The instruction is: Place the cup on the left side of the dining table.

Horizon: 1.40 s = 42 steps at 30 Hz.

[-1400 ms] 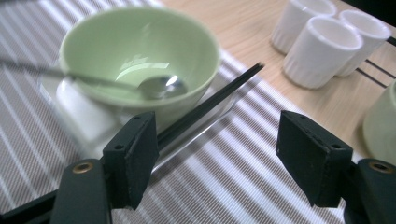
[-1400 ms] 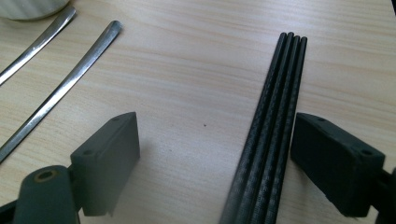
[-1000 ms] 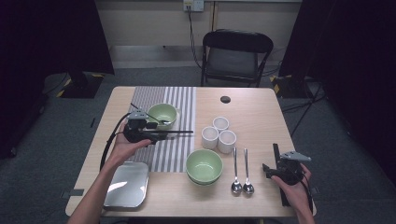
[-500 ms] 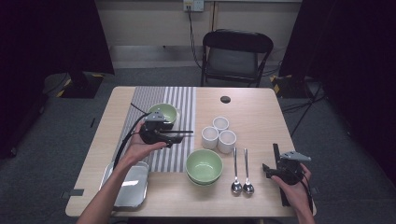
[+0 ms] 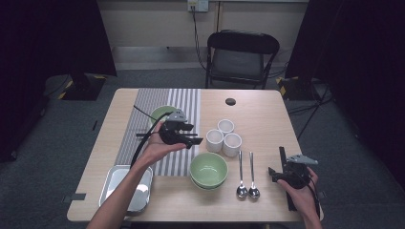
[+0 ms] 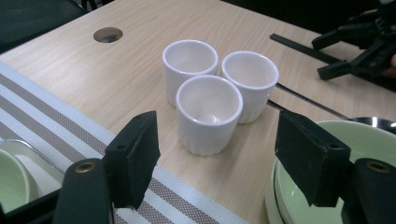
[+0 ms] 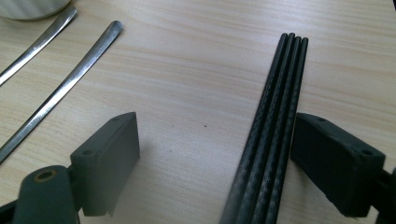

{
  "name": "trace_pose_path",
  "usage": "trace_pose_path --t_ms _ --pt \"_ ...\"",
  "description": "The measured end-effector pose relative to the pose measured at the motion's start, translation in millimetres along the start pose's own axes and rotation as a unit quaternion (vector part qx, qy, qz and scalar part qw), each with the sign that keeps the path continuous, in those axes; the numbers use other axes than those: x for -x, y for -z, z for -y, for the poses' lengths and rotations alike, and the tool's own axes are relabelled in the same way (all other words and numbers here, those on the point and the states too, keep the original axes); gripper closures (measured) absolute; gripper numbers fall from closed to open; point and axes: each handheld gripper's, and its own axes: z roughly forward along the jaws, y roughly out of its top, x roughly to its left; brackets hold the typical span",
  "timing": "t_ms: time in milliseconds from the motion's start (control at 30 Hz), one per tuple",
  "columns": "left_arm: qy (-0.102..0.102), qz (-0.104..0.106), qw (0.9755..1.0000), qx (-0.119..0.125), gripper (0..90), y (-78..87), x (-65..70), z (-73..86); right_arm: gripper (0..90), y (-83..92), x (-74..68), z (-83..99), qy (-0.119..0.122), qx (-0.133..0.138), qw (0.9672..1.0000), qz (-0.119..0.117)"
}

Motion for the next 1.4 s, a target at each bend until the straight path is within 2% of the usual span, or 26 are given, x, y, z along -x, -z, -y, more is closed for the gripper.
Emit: trace_pose_path --t_ms 100,133,333,500,667,700,800,900,933,1000,1033,1067,1200,1333,1400 --pt "-0.003 0.002 1.0 0.002 29.3 -3.7 2.0 -5.5 14.9 0.0 -0.1 0.0 0.0 0.0 1.0 0.0" --pt "0.001 0.009 1.0 0.002 29.1 -5.2 2.0 -8.1 14.9 0.0 -0.1 0.0 0.0 0.0 1.0 0.001" --pt "0.007 0.009 0.9999 0.006 29.0 -16.8 -1.5 -17.5 15.0 0.1 -0.3 0.0 -0.001 0.0 1.0 0.001" --pt "0.017 0.021 0.9996 0.001 30.2 -29.5 -7.1 -18.5 15.0 0.0 -0.1 0.0 0.0 0.0 1.0 0.0" --pt "0.018 0.026 0.9994 -0.014 29.9 -42.4 -9.8 -17.3 14.9 -0.1 0.4 -0.1 0.002 0.0 1.0 -0.002" --pt "0.018 0.026 0.9993 -0.021 31.5 -44.5 -10.1 -17.7 14.9 -0.1 0.4 -0.1 0.002 0.0 1.0 -0.002" --pt "0.023 0.043 0.9986 -0.022 39.2 -52.0 -10.0 -15.8 14.9 -0.2 0.4 -0.2 0.002 0.0 1.0 -0.001" --pt "0.025 0.039 0.9983 -0.035 40.1 -57.3 -11.1 -15.7 14.9 -0.2 0.5 -0.2 0.002 0.0 1.0 -0.002" --pt "0.028 0.035 0.9984 -0.035 41.4 -58.8 -12.6 -15.1 14.9 -0.2 0.4 -0.2 0.002 0.0 1.0 -0.002" --pt "0.035 0.039 0.998 -0.035 42.5 -61.8 -15.4 -13.7 14.9 -0.2 0.4 -0.2 0.002 0.0 1.0 -0.002" --pt "0.028 0.031 0.998 -0.047 44.8 -64.0 -15.7 -13.4 14.9 -0.2 0.5 -0.2 0.002 0.0 1.0 -0.002" --pt "0.027 0.025 0.9982 -0.047 48.0 -66.2 -16.6 -12.3 14.9 -0.3 0.5 -0.2 0.002 0.0 1.0 -0.002" --pt "0.041 0.028 0.9976 -0.048 54.1 -73.2 -24.3 -9.4 14.9 -0.3 0.6 -0.2 0.002 0.0 1.0 -0.002" --pt "0.041 0.024 0.9967 -0.066 55.1 -78.8 -26.1 -4.8 14.9 -0.3 0.7 -0.3 0.002 0.0 1.0 -0.003" --pt "0.043 0.022 0.9968 -0.065 57.1 -81.9 -27.8 -1.1 14.9 -0.3 0.7 -0.3 0.002 0.0 1.0 -0.003"
